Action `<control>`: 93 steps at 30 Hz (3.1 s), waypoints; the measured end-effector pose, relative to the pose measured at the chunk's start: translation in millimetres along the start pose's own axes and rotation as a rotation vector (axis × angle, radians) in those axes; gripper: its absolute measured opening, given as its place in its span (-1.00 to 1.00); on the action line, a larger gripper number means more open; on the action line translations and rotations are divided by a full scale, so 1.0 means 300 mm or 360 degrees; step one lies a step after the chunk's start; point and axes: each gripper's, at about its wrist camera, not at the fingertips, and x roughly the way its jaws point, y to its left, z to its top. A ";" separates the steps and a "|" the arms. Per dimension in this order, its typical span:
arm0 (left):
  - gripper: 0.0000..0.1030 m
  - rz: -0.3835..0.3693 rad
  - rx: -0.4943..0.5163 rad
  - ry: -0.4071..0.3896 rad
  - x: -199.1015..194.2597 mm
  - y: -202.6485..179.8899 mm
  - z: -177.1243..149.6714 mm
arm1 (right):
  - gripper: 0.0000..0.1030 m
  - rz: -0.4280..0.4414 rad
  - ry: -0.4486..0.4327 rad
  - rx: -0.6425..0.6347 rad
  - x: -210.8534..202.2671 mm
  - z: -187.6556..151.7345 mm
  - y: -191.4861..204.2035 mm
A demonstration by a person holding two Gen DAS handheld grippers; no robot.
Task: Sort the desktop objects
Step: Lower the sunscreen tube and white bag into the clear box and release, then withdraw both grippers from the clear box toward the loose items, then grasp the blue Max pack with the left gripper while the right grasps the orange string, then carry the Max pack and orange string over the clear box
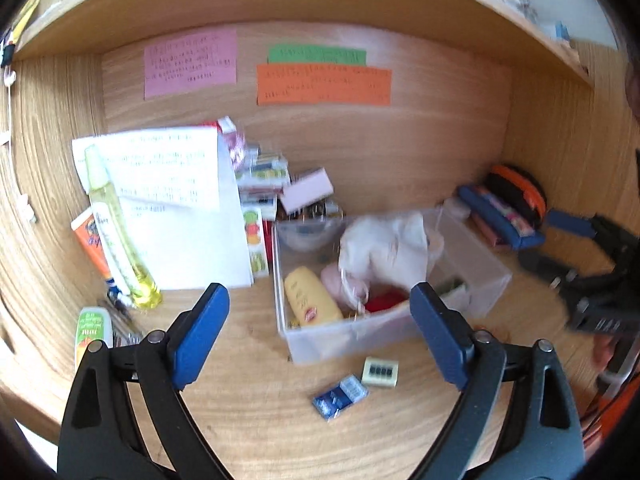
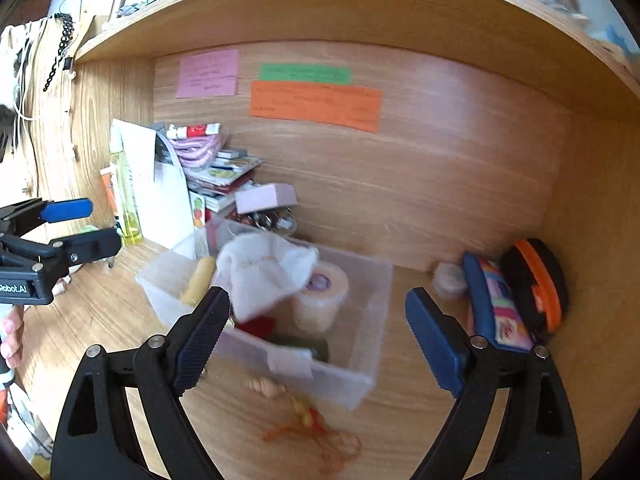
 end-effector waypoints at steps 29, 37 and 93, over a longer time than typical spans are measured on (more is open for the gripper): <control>0.79 -0.0077 0.0148 0.0514 0.232 -0.035 -0.289 | 0.38 0.0199 0.0608 0.0039 0.217 -0.332 -0.039; 0.55 -0.0097 0.0149 0.0561 0.263 -0.035 -0.287 | 0.04 0.0241 0.0629 0.0011 0.247 -0.334 -0.032; -0.49 -0.0185 0.0064 0.0283 -0.001 0.023 -0.179 | -0.63 0.0232 0.0269 -0.0004 -0.020 -0.153 -0.045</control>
